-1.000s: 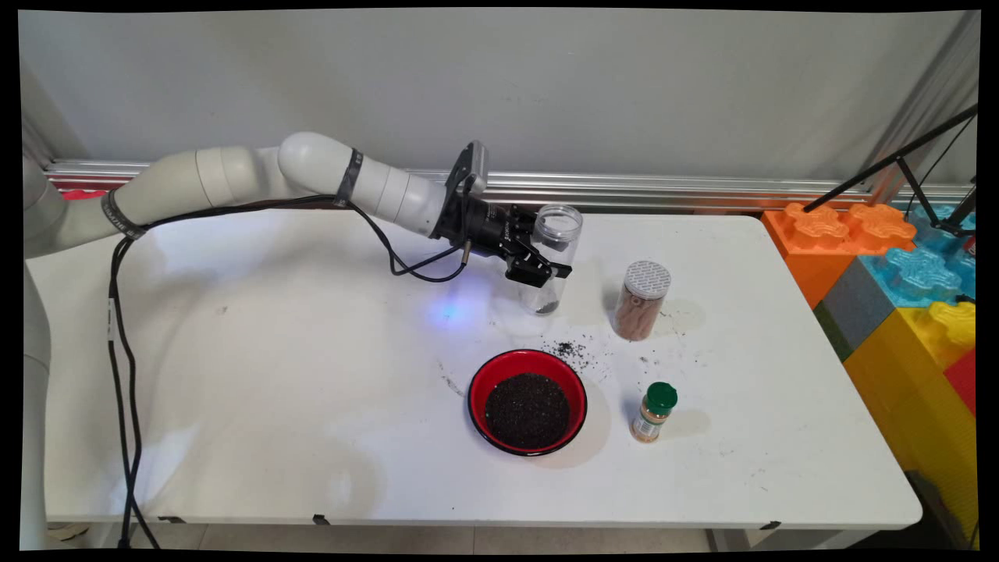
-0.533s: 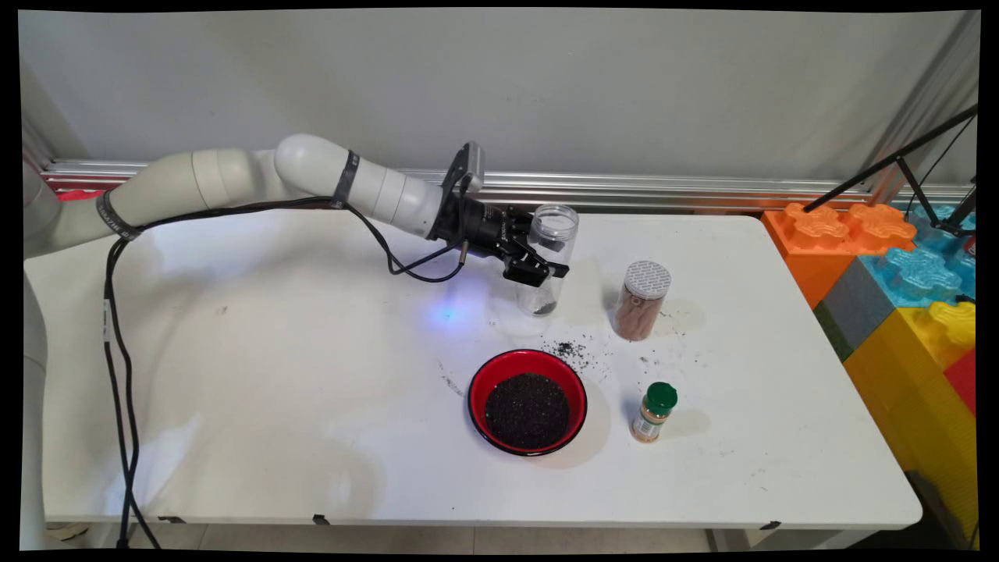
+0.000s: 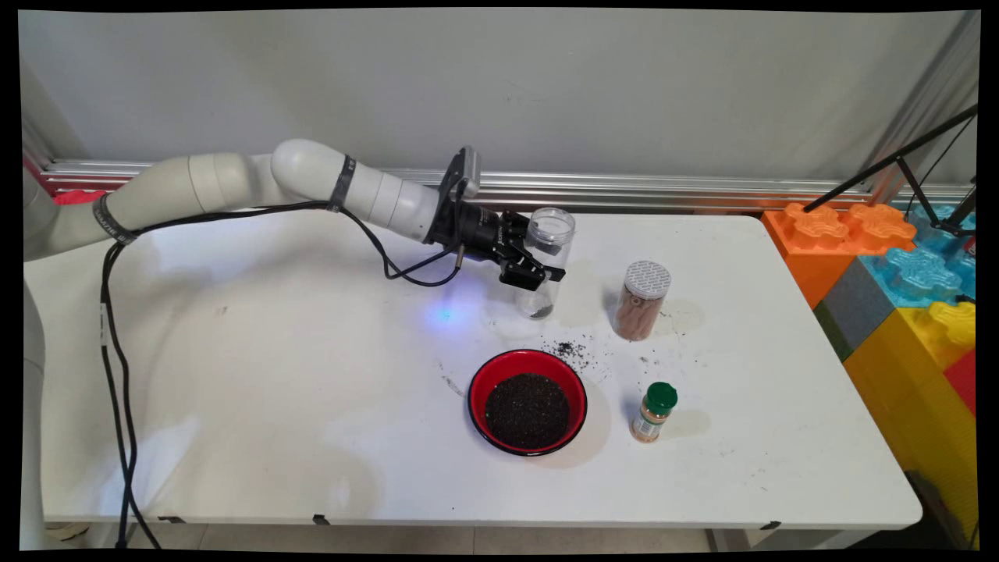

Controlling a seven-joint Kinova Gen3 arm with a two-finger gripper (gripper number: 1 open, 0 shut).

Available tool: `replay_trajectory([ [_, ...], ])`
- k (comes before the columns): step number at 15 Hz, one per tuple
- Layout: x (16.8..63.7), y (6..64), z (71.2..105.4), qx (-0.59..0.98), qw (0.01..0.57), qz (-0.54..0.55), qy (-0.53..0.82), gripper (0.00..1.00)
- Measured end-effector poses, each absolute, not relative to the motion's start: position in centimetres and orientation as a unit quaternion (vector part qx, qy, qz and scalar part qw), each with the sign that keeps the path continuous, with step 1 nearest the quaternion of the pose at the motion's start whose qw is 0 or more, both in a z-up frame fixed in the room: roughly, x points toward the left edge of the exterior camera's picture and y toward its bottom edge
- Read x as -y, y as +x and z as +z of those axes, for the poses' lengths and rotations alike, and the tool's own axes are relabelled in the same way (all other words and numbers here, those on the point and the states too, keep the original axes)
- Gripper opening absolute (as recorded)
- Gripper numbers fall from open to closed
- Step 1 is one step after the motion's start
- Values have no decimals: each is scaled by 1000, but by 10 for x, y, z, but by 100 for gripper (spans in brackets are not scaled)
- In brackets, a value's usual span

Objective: Place the picked object on the table

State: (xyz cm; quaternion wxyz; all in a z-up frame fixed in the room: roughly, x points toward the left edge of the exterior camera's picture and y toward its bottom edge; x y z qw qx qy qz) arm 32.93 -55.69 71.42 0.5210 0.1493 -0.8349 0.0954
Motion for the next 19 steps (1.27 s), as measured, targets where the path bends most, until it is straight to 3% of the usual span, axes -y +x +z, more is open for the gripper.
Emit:
replay_trajectory([
  [15, 552, 332, 707, 835, 520, 92, 155, 0],
  [16, 551, 332, 707, 835, 520, 93, 154, 100],
  [19, 550, 332, 708, 834, 521, 93, 154, 100],
])
